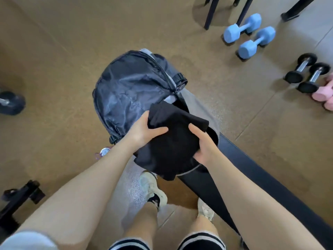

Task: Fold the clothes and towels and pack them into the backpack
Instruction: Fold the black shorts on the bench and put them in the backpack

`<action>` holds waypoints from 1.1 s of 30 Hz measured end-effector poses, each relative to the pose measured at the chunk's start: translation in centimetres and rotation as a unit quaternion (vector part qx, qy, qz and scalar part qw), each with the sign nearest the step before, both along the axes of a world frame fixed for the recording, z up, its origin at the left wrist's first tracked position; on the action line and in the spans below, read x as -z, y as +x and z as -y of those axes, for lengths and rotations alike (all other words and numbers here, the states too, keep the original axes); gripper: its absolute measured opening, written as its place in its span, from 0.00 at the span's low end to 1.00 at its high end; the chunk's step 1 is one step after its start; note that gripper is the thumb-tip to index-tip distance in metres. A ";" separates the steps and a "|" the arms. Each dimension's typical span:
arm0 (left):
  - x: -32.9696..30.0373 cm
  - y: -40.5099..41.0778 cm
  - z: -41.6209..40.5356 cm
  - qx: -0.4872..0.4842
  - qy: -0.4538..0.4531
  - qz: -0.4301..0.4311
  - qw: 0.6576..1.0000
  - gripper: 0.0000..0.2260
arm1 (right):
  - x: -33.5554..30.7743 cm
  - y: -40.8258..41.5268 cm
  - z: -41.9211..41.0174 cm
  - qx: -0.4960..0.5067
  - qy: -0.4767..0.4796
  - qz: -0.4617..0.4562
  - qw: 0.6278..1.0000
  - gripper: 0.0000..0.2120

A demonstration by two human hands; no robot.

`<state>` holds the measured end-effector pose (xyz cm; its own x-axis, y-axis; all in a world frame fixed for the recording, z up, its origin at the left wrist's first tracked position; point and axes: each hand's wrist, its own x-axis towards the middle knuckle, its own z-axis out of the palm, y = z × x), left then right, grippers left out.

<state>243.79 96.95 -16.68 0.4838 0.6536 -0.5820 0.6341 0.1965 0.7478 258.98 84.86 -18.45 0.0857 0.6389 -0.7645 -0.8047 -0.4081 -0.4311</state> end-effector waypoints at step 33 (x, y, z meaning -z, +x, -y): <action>15.5 6.0 3.0 0.412 0.379 -0.204 0.803 0.34 | 7.5 8.0 -1.8 -0.288 -0.191 0.714 0.609 0.09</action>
